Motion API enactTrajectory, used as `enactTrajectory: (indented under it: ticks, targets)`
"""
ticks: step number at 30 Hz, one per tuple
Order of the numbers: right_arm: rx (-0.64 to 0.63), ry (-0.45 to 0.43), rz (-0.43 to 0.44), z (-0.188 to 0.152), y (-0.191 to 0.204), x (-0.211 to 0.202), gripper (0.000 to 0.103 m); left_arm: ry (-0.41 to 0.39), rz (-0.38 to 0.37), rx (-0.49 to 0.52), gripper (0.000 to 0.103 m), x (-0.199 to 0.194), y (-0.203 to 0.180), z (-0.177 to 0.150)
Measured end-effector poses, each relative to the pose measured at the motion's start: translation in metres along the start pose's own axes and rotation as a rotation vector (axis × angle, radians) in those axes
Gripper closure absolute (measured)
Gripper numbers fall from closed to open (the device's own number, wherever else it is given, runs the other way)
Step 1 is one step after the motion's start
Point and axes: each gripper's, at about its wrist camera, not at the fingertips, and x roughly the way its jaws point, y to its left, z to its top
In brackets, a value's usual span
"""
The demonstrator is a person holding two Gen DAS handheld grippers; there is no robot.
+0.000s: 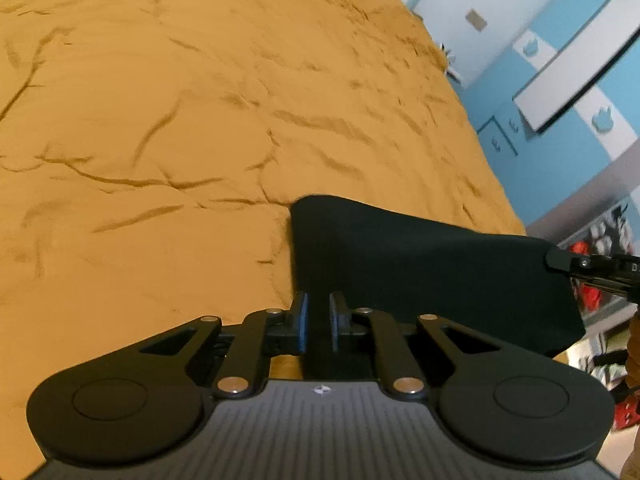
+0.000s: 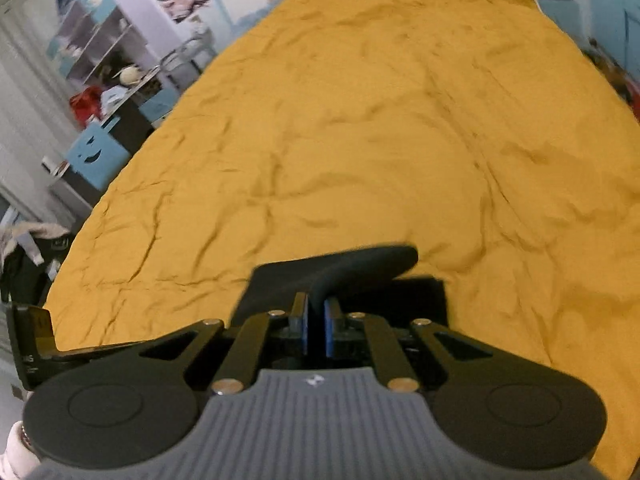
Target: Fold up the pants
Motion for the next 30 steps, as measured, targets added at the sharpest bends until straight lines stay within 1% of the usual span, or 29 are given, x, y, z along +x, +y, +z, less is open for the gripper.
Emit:
enactTrajectory:
  ticks: [3,5,7,8,9,10,11,13,16,18,21,22,24,27,30]
  targets:
    - [0.015,-0.016,0.043,-0.004,-0.017,0.000,0.101,0.010,0.016,0.031,0.092,0.009,-0.010,-0.002]
    - [-0.001,-0.067,0.103,-0.009,-0.012,-0.008,0.101,-0.003,0.013,0.049,0.092,0.010,-0.013,-0.003]
    - [-0.058,-0.139,0.177,-0.014,-0.010,-0.019,0.101,-0.018,0.004,0.058,0.092,0.010,-0.015,-0.003]
    - [-0.078,-0.147,0.181,-0.019,-0.014,-0.017,0.101,-0.013,0.008,0.061,0.092,0.012,-0.016,-0.003]
    - [-0.064,-0.112,0.143,-0.023,-0.021,-0.007,0.101,0.002,0.023,0.064,0.092,0.017,-0.016,-0.003]
    - [-0.034,-0.054,0.076,-0.028,-0.033,0.009,0.101,0.012,0.037,0.066,0.092,0.021,-0.017,-0.004]
    - [-0.017,-0.018,0.027,-0.035,-0.043,0.024,0.101,0.021,0.044,0.068,0.092,0.025,-0.017,-0.004]
    - [0.023,0.023,-0.036,-0.049,-0.064,0.043,0.101,0.033,0.041,0.077,0.092,0.031,-0.019,-0.008]
    - [0.069,0.004,-0.015,-0.059,-0.078,0.046,0.101,0.048,0.058,0.091,0.092,0.038,-0.020,-0.014]
    - [0.056,-0.007,-0.018,-0.059,-0.075,0.043,0.101,0.039,0.063,0.093,0.092,0.038,-0.020,-0.015]
    - [0.024,-0.017,-0.017,-0.058,-0.065,0.032,0.101,0.027,0.041,0.087,0.092,0.033,-0.020,-0.016]
    - [0.013,-0.011,-0.032,-0.059,-0.062,0.031,0.101,0.034,0.038,0.091,0.092,0.033,-0.020,-0.016]
    - [0.006,0.013,-0.073,-0.066,-0.065,0.042,0.101,0.050,0.051,0.117,0.092,0.037,-0.022,-0.020]
    - [0.011,0.028,-0.115,-0.072,-0.070,0.060,0.101,0.072,0.099,0.158,0.092,0.045,-0.026,-0.031]
    - [0.025,0.005,-0.139,-0.076,-0.068,0.054,0.099,0.082,0.106,0.173,0.092,0.034,-0.028,-0.039]
